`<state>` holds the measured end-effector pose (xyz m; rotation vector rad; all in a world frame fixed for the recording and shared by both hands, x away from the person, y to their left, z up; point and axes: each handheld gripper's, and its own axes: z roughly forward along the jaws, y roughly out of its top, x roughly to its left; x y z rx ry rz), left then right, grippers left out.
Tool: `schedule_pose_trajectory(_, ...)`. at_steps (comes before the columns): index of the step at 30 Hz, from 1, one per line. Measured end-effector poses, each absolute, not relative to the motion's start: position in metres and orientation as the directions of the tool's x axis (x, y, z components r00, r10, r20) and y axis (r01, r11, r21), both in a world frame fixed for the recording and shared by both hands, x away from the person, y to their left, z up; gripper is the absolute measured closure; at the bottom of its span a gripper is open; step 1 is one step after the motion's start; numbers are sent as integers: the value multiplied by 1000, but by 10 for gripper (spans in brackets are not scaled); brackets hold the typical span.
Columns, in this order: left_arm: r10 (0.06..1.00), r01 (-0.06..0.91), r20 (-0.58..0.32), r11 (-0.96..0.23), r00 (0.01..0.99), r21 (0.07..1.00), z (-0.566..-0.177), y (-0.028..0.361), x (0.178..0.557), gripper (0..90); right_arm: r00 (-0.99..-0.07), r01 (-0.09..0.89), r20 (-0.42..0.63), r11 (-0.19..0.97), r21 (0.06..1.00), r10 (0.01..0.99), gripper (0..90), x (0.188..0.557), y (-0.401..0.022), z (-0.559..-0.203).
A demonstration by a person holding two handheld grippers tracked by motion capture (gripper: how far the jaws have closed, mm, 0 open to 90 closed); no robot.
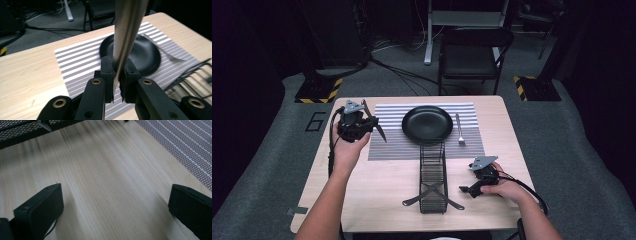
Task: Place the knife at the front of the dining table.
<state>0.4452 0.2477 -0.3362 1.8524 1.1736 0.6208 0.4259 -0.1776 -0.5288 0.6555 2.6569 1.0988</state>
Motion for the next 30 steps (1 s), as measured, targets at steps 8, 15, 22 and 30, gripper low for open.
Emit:
schedule_pose_trajectory(8, 919, 516, -21, -202, 393, 832, -365, 259, 457, 821, -884, 325, -9, 627, 708, 468, 0, 426, -178, -529)
schedule_pose_trajectory(15, 931, 540, -37, -177, 363, 823, -385, 264, 464, 821, -884, 325, -9, 627, 708, 468, 0, 426, -178, -529)
schedule_pose_trajectory(22, 936, 562, -41, -174, 348, 809, -400, 264, 471, 821, -884, 325, -9, 627, 708, 468, 0, 426, -178, -529)
schedule_pose_trajectory(30, 940, 547, -40, -163, 340, 821, -413, 258, 478, 822, -884, 325, -9, 627, 708, 468, 0, 426, -178, -529)
